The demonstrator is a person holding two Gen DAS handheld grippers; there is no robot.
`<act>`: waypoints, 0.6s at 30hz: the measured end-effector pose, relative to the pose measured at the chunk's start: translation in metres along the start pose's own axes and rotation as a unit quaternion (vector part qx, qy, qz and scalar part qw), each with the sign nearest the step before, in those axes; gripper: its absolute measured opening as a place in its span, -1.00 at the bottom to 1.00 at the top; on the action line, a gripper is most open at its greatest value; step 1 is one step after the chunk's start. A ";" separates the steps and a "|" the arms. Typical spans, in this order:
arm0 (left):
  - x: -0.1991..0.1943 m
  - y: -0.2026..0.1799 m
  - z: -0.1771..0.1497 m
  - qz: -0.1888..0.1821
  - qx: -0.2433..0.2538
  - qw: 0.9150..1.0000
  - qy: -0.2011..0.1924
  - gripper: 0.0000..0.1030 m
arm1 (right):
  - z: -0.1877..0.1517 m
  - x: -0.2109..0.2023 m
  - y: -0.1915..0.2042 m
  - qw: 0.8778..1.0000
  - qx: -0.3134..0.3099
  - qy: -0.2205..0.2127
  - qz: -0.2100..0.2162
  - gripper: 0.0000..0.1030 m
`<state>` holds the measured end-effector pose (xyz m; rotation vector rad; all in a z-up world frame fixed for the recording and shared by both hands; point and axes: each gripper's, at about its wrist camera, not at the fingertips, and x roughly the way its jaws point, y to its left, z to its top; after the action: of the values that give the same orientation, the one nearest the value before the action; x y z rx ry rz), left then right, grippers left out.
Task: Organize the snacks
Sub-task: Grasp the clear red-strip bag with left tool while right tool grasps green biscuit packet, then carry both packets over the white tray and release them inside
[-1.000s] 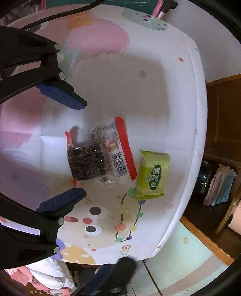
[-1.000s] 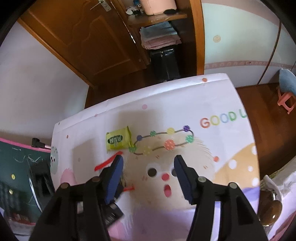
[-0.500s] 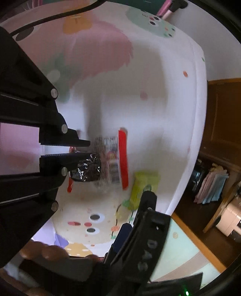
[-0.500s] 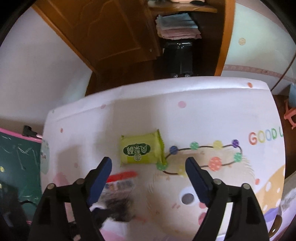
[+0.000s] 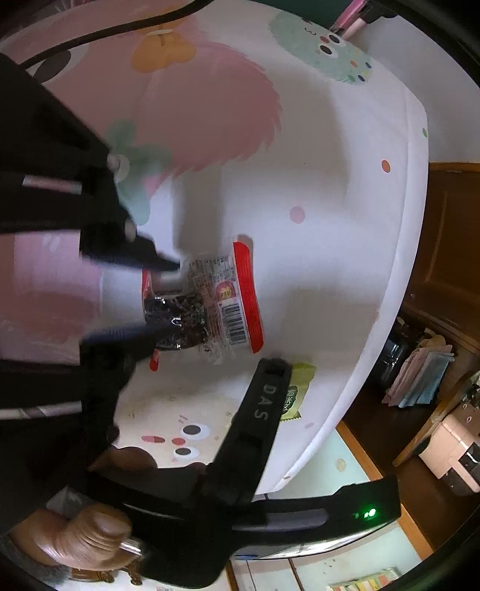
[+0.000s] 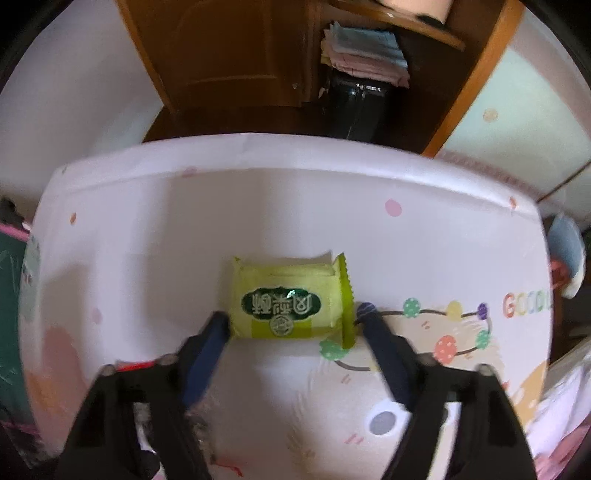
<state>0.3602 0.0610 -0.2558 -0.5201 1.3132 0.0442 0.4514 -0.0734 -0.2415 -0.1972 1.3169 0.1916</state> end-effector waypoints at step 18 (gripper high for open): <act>0.029 -0.039 -0.006 0.055 0.054 0.997 0.005 0.07 | -0.011 -0.010 -0.033 0.997 0.066 0.006 0.030 -0.01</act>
<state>0.3748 0.0164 -0.2703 -0.3551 1.3456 0.0618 0.4466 -0.1084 -0.2338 -0.0464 1.3424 0.1539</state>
